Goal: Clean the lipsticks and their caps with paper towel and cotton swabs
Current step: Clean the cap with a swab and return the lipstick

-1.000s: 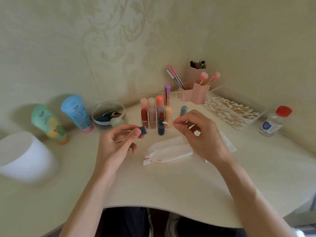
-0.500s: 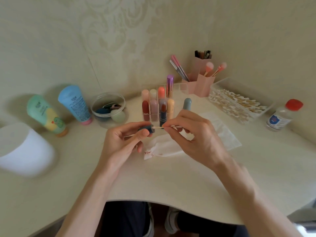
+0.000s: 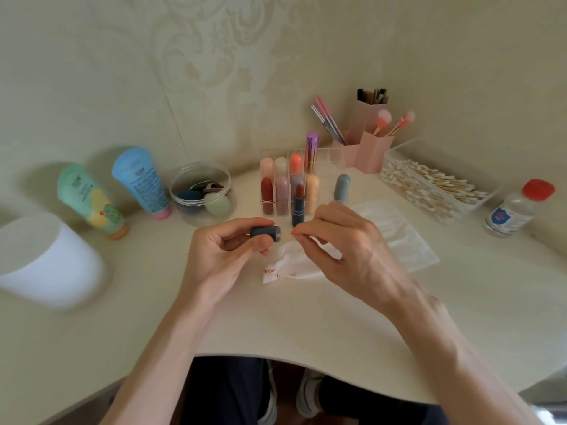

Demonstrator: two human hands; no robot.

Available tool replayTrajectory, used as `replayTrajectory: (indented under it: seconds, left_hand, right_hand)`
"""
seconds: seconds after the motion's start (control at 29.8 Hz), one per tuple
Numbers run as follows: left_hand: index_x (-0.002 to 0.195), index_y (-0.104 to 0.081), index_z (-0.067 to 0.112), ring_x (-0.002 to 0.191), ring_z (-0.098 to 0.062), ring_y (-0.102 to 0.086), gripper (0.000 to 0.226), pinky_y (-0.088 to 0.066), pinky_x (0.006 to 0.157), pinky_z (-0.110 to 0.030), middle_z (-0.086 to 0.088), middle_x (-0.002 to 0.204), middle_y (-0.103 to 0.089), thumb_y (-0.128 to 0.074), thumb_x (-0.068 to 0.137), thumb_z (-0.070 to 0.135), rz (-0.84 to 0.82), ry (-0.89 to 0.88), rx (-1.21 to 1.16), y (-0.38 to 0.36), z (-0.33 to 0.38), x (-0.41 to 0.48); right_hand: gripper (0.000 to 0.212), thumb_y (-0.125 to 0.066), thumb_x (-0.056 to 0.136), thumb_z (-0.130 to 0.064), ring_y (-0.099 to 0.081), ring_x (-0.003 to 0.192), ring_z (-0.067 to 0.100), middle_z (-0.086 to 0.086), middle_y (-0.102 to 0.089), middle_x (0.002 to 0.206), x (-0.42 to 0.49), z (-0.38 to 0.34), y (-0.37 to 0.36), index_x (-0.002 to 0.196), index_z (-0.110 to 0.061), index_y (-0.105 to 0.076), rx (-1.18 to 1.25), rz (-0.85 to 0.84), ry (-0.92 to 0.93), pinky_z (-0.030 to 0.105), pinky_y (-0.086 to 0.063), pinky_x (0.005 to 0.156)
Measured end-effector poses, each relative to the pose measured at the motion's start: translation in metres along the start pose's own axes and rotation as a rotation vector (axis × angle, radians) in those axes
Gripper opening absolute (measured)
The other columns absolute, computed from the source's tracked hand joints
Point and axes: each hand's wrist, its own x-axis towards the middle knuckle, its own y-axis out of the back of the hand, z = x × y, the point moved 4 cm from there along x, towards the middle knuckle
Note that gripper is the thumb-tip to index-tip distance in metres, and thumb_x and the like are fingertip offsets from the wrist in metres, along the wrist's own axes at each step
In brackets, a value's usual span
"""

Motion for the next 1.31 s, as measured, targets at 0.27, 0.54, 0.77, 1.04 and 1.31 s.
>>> replayTrajectory:
  seconds: [0.27,0.54,0.77,1.04,1.31]
  left_hand:
    - [0.094,-0.082,0.019,0.071,-0.018,-0.069,0.022,-0.057,0.079,-0.024,-0.012,0.091,-0.08,-0.08,0.073,0.014,0.014,-0.034,-0.017,0.0012,0.0013,-0.0006]
    - [0.096,-0.08,0.017,0.07,-0.013,-0.07,0.024,-0.056,0.078,-0.021,-0.008,0.087,-0.08,-0.08,0.072,0.015,0.025,-0.046,0.015,0.0014,0.0019,-0.0018]
    - [0.098,-0.078,0.014,0.067,-0.012,-0.069,0.025,-0.056,0.076,-0.019,-0.003,0.087,-0.08,-0.079,0.074,0.012,0.014,-0.075,-0.009,0.0006,0.0055,-0.0035]
    - [0.098,-0.078,0.016,0.066,-0.013,-0.067,0.025,-0.055,0.075,-0.019,-0.003,0.086,-0.08,-0.08,0.073,0.013,0.011,-0.083,0.001,0.0002,0.0049,-0.0036]
    - [0.098,-0.079,0.015,0.065,-0.012,-0.066,0.025,-0.055,0.072,-0.019,-0.004,0.087,-0.081,-0.08,0.073,0.013,0.001,-0.091,0.036,0.0003,0.0046,-0.0039]
  right_hand:
    - [0.007,-0.072,0.099,-0.009,-0.051,0.076,0.01,-0.006,-0.057,0.082,0.0008,-0.0004,-0.0003,0.101,-0.009,-0.079,0.118,-0.067,-0.066,0.018,-0.042,0.073]
    - [0.009,-0.07,0.101,-0.013,-0.054,0.073,0.017,-0.006,-0.063,0.08,-0.0009,0.0039,-0.0021,0.101,-0.013,-0.079,0.325,-0.145,-0.186,0.018,-0.039,0.069]
    - [0.012,-0.068,0.101,-0.007,-0.055,0.068,0.006,-0.019,-0.062,0.077,-0.0011,0.0037,-0.0034,0.097,-0.01,-0.078,0.501,-0.133,-0.28,0.014,-0.039,0.067]
    - [0.016,-0.064,0.104,-0.013,-0.044,0.059,0.005,-0.019,-0.061,0.07,-0.0024,0.0048,-0.0064,0.095,-0.016,-0.077,0.529,-0.136,-0.364,0.014,-0.034,0.061]
    - [0.016,-0.061,0.106,-0.02,-0.039,0.057,0.016,0.004,-0.052,0.064,-0.0029,0.0023,-0.0055,0.098,-0.018,-0.074,0.49,-0.089,-0.357,0.029,-0.033,0.055]
